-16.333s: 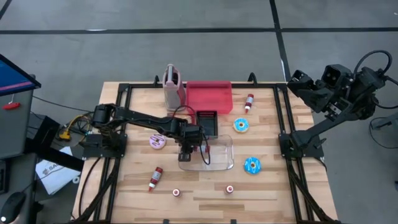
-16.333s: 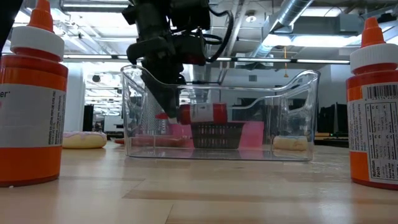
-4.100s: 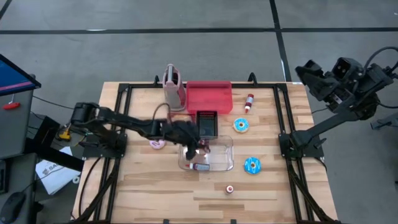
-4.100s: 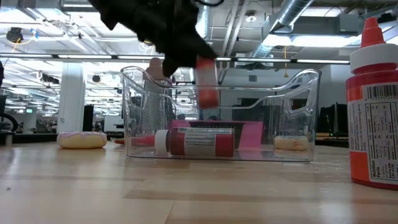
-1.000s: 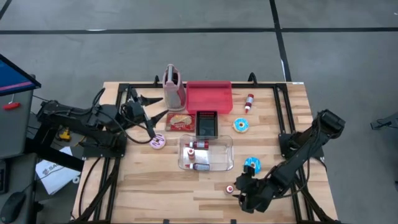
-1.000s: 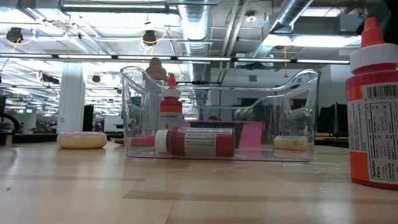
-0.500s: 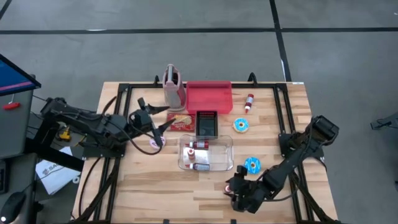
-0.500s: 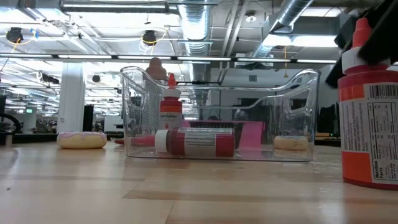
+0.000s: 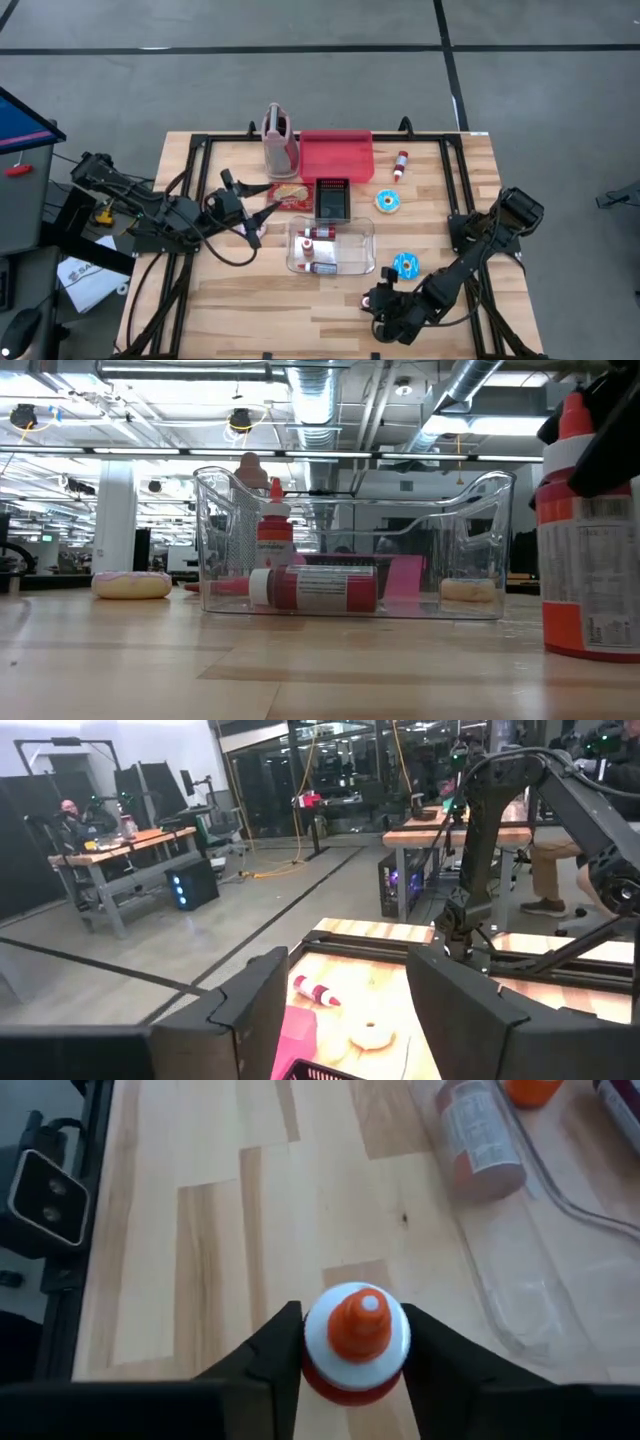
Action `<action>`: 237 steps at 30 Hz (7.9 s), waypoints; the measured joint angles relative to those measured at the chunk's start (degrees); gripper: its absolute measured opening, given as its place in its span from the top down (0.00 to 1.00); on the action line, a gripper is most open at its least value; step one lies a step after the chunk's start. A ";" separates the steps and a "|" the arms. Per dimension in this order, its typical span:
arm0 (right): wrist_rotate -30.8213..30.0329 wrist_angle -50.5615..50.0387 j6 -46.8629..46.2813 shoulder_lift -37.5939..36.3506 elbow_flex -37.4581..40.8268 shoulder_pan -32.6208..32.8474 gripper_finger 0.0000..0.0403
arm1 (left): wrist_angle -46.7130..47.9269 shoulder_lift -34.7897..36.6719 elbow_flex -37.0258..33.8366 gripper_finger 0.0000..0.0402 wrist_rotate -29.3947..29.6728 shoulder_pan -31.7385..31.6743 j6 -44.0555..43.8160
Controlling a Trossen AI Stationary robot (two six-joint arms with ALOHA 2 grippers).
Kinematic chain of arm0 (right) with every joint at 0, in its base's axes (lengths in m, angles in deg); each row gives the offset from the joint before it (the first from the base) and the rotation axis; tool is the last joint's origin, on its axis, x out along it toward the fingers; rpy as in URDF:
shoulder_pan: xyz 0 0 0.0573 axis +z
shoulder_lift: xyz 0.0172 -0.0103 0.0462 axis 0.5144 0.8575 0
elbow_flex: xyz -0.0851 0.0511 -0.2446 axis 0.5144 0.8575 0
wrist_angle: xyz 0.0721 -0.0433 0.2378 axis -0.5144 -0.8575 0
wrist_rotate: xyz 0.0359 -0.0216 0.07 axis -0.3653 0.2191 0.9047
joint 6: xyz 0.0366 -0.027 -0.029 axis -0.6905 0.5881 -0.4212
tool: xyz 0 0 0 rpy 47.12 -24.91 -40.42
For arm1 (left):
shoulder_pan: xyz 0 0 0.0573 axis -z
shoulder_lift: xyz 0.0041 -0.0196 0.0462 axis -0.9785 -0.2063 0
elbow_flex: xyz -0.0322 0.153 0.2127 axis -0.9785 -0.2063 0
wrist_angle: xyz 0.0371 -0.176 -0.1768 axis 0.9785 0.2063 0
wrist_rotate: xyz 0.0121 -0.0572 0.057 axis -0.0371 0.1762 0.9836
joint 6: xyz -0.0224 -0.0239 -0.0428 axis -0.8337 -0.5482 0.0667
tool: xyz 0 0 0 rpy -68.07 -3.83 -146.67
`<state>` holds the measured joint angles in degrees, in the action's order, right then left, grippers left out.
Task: Pick & Place Food Item
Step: Put the orange food coloring bottle into the transparent bin, then put the red food coloring bottle into the transparent bin
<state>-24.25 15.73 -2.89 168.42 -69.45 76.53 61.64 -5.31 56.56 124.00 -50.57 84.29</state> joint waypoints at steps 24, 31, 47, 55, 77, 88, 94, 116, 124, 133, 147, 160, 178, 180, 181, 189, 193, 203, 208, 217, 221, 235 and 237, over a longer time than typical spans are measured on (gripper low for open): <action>-11.68 -11.92 22.81 -12.67 -10.36 -18.99 0.66 | 3.11 0.00 0.00 0.58 1.56 2.08 -8.21; 1.94 0.33 23.19 -11.19 -1.32 -28.16 0.66 | 3.17 -0.01 0.00 0.58 2.93 2.08 -8.36; 5.78 7.38 18.99 -11.32 8.89 -31.08 0.61 | 5.34 0.00 0.00 0.58 4.26 -0.19 -8.59; 5.76 9.88 18.85 -11.30 10.53 -33.42 0.50 | 5.31 0.00 0.00 0.56 4.26 -1.06 -8.59; -0.28 -25.36 4.27 -41.67 5.53 -58.57 0.45 | 14.43 0.00 0.00 0.56 4.59 -13.58 -19.13; 32.41 -30.48 -0.72 -33.20 5.53 -90.13 0.46 | 9.27 0.02 0.00 0.56 -1.33 -20.44 -18.84; 36.02 -31.04 1.38 -25.15 5.55 -93.74 0.53 | 6.32 0.02 0.00 0.56 -1.31 -22.01 -16.49; 33.43 -26.91 -12.20 -11.43 5.53 -87.53 0.60 | 5.18 0.02 0.00 0.56 -4.22 -21.94 -15.82; 31.71 -26.20 -15.67 -9.27 5.53 -87.79 0.61 | 4.27 0.02 0.00 0.56 -7.61 -21.94 -15.82; 30.02 -24.90 -17.44 -8.36 5.52 -89.99 0.61 | 4.07 0.02 0.00 0.56 -8.87 -21.94 -15.84; 31.33 -23.49 -16.59 -3.76 5.49 -89.88 0.61 | 3.88 0.99 0.00 0.56 -9.64 -21.94 -15.83; 31.27 -21.84 -14.13 -3.78 5.49 -90.81 0.75 | 4.02 1.29 0.00 0.56 -9.58 -21.94 -15.84; 34.78 -23.54 -6.92 -29.87 5.51 -76.56 0.75 | 4.07 1.29 0.00 0.56 -9.53 -21.44 -15.20; 38.12 -22.51 -2.87 -35.16 5.51 -71.58 0.75 | 4.60 1.29 0.00 0.56 -9.53 -21.42 -14.71; 39.75 -21.61 -0.68 -37.43 5.51 -68.73 0.75 | 4.86 1.29 0.00 0.56 -9.53 -21.44 -14.72; 45.21 -16.86 -7.89 -43.35 4.86 -48.39 0.75 | 5.98 2.04 -0.02 0.56 -9.57 -21.44 -13.92; 45.69 -17.16 -6.57 -37.11 0.59 -42.89 0.75 | 5.97 2.59 0.00 0.56 -9.55 -21.51 -13.87; 48.91 -36.67 11.86 -13.60 -19.27 -41.76 0.75 | 5.73 2.84 0.00 0.56 -9.56 -21.81 -14.83; 48.91 -47.47 18.56 -6.18 -26.54 -41.28 0.75 | 5.71 2.84 0.00 0.56 -9.57 -21.81 -14.95; 48.88 -57.17 24.54 6.57 -34.98 -41.89 0.75 | 6.12 2.84 0.00 0.56 -9.55 -21.13 -14.97; 48.07 -58.73 24.85 10.60 -36.79 -41.76 0.75 | 6.24 2.84 0.00 0.56 -9.57 -20.74 -14.98; 45.77 -55.31 23.30 12.35 -37.73 -38.75 0.75 | 8.55 2.82 0.00 0.56 -9.55 -19.01 -16.04; 45.56 -55.31 22.81 12.35 -37.73 -38.39 0.75 | 8.57 2.82 0.00 0.56 -9.57 -18.79 -16.04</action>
<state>21.31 -39.58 19.92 180.77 -107.17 38.14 70.21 -2.49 56.56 114.43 -69.36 68.25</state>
